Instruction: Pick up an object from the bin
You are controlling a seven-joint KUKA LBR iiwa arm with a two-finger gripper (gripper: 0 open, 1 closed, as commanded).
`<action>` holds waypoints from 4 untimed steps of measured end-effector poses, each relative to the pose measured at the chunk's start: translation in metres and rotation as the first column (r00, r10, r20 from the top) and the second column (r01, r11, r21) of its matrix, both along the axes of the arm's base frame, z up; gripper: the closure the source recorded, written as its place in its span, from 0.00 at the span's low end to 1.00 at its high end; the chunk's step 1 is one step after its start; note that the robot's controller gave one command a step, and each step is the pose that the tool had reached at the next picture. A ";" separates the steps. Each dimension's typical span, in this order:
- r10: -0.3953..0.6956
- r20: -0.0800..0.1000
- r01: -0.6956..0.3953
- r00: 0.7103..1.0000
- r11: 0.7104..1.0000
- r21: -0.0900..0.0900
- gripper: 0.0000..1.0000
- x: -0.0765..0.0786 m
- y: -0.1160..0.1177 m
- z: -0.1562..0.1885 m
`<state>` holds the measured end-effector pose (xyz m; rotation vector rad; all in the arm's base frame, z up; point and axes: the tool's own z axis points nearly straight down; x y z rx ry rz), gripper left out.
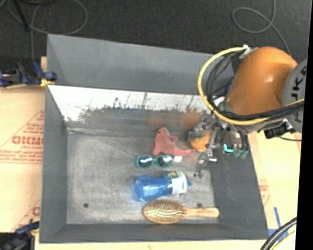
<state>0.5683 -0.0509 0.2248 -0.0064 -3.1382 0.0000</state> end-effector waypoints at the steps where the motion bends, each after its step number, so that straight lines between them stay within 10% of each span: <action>1: 0.001 0.008 -0.001 1.000 1.000 -0.002 0.00 0.001 0.000 0.004; 4: 0.231 0.005 -0.231 0.973 0.973 -0.003 0.00 -0.026 0.050 -0.102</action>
Offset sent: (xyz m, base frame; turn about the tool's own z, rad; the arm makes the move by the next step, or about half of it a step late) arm -0.0395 0.0424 -0.1548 -0.1819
